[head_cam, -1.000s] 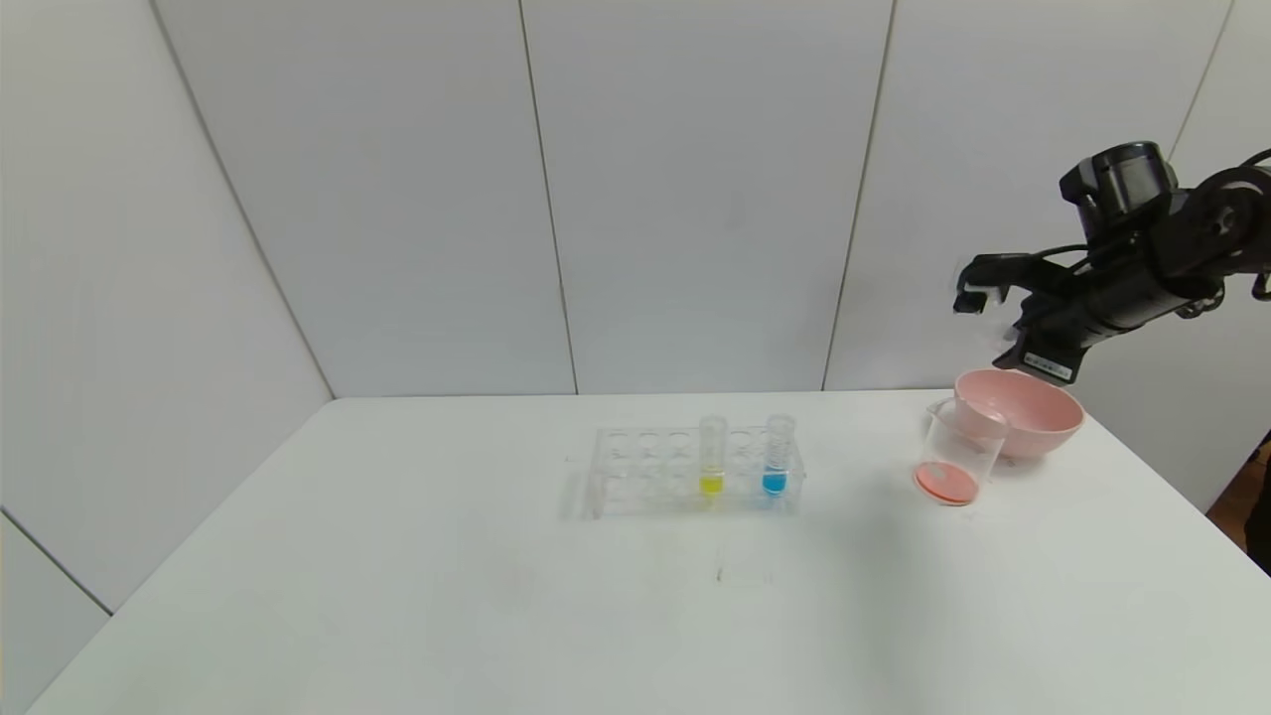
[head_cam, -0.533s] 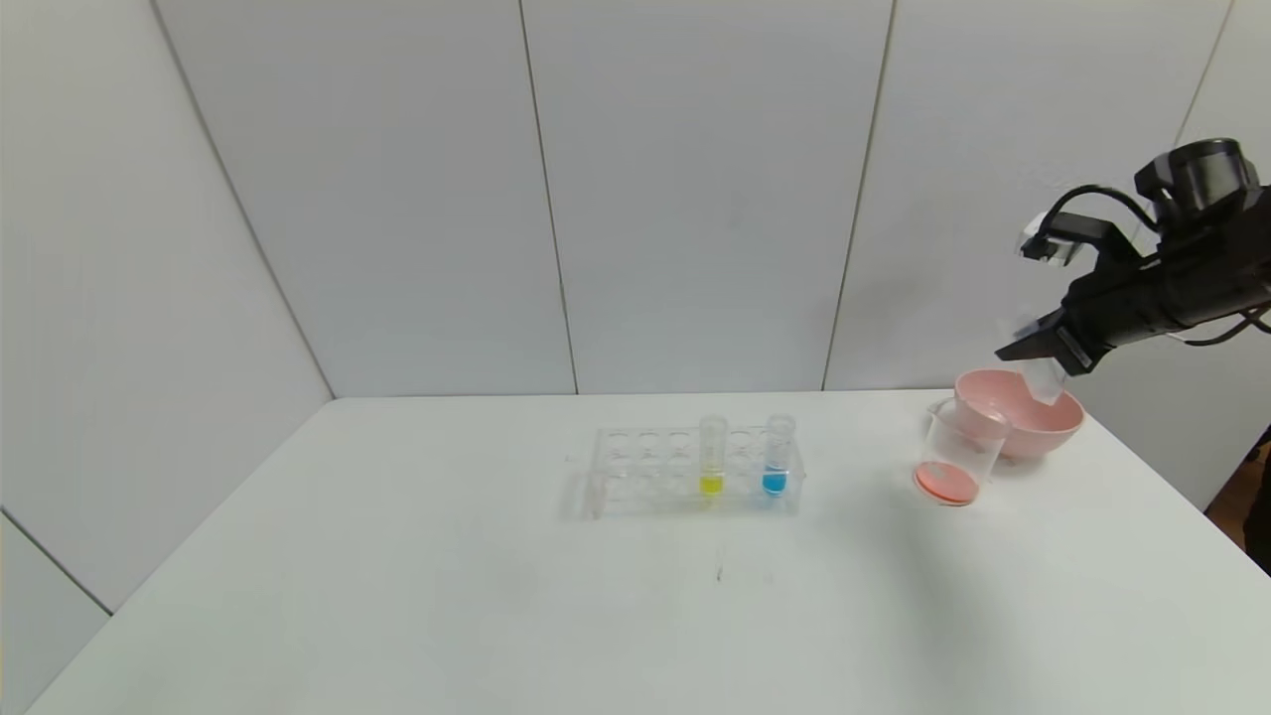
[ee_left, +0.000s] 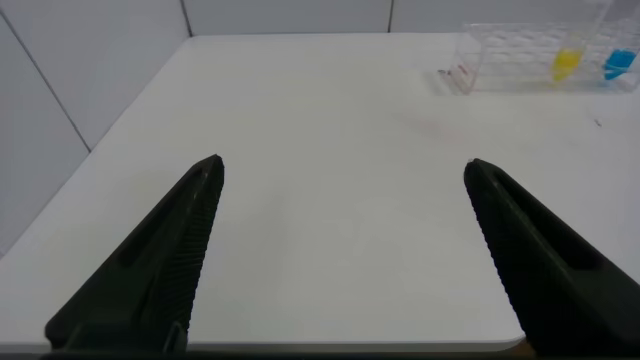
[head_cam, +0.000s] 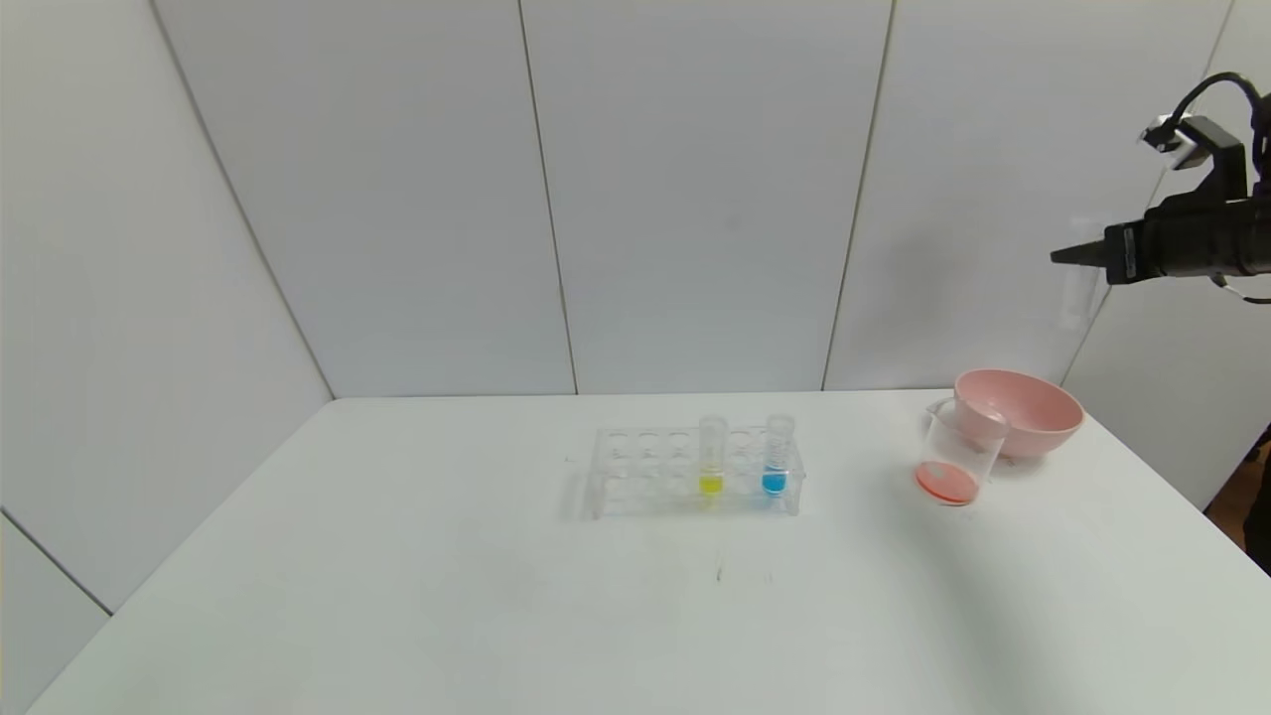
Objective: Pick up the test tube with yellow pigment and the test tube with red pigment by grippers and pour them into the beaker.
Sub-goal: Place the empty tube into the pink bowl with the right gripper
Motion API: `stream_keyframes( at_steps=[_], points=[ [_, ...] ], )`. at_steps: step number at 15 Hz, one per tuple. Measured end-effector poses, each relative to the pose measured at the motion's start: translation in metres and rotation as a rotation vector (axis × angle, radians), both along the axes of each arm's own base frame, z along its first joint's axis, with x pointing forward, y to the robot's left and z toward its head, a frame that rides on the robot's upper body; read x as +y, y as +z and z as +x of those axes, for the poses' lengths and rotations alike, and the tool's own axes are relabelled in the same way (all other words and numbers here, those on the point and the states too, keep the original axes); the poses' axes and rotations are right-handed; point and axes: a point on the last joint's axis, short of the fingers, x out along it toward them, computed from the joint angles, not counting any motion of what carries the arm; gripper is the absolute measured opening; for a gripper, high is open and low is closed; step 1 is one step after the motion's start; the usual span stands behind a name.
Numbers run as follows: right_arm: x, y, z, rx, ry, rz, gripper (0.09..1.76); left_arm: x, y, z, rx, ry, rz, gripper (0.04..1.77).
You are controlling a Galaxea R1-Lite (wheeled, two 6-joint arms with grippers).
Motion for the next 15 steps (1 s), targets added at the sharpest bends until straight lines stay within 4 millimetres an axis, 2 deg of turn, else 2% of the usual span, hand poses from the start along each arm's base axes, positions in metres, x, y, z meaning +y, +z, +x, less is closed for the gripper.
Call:
stream_keyframes(
  at_steps=[3, 6, 10, 12, 15],
  points=[
    [-0.005, -0.005, 0.009, -0.016, -0.1, 0.058, 0.51, 0.0, 0.0, 0.0, 0.0, 0.0, 0.0, 1.72],
    [-0.009, -0.017, 0.023, -0.1, -0.126, 0.051, 0.51, 0.0, 0.0, 0.0, 0.0, 0.0, 0.0, 1.72],
    [-0.013, -0.059, 0.033, -0.225, -0.127, 0.05, 0.51, 0.0, 0.0, 0.0, 0.0, 0.0, 0.0, 1.72],
    [-0.012, -0.088, 0.03, -0.21, -0.139, 0.057, 0.51, 0.0, 0.0, 0.0, 0.0, 0.0, 0.0, 1.72],
    [-0.018, -0.118, 0.027, -0.14, -0.184, 0.073, 0.51, 0.0, 0.0, 0.0, 0.0, 0.0, 0.0, 1.72]
  ],
)
